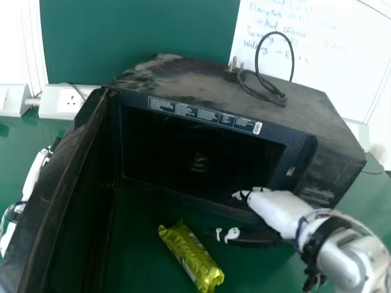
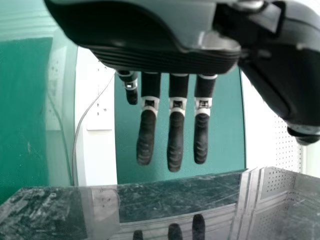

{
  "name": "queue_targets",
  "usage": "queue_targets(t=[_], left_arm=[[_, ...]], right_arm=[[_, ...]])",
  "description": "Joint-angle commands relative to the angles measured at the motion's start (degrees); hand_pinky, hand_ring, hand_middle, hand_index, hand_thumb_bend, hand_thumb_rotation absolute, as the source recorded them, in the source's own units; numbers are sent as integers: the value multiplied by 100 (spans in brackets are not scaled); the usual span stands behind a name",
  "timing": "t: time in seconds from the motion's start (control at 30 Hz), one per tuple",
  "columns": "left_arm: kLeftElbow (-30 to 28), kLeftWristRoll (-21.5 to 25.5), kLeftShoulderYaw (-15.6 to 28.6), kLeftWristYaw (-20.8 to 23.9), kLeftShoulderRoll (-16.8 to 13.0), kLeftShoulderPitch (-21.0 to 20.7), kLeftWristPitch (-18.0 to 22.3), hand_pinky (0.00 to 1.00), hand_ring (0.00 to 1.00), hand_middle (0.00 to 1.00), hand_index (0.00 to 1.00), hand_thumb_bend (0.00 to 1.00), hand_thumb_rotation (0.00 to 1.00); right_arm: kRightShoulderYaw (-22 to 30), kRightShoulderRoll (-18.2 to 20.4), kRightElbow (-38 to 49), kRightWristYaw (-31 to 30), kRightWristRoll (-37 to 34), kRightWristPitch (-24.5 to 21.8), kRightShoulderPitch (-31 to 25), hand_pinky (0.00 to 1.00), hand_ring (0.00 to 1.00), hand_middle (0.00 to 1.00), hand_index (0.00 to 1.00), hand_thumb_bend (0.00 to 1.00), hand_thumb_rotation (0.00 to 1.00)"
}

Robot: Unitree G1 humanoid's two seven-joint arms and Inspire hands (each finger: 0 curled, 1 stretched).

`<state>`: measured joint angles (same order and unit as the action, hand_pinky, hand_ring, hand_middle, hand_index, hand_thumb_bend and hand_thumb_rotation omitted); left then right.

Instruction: Put biscuit inside oven

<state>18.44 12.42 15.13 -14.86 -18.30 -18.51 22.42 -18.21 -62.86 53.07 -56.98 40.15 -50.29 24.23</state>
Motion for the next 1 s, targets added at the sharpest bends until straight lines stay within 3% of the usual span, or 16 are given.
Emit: queue_targets(t=[0.0, 0.17, 0.3, 0.57, 0.8, 0.97], left_arm=[[-56, -26, 10, 21, 7, 85, -30, 27, 31, 41, 49, 52, 6], [-68, -28, 13, 46, 16, 84, -65, 27, 31, 41, 49, 52, 6], [-137, -32, 1, 71, 25, 96, -121, 27, 31, 41, 49, 52, 6], [-127, -51, -5, 65, 18, 98, -84, 27, 31, 41, 49, 52, 6], [-151, -32, -5, 63, 23, 101, -109, 27, 31, 41, 49, 52, 6], [-175, -23, -6, 62, 32, 109, -123, 27, 31, 41, 49, 52, 6]], right_arm=[[-352, 206, -47, -224, 403, -86, 188, 74, 92, 95, 94, 98, 59], [-785, 749, -145, -744, 1363, -202, 207, 75, 92, 95, 94, 99, 63], [-872, 1248, -250, -1116, 1968, -139, 83, 78, 93, 95, 94, 95, 57], [-865, 2307, -611, -1691, 3169, 659, -270, 78, 91, 94, 92, 89, 56], [-625, 3127, -1050, -1911, 3697, 1364, -478, 75, 90, 93, 92, 87, 54], [-425, 3507, -1267, -2089, 3986, 1810, -571, 74, 90, 93, 93, 86, 54]])
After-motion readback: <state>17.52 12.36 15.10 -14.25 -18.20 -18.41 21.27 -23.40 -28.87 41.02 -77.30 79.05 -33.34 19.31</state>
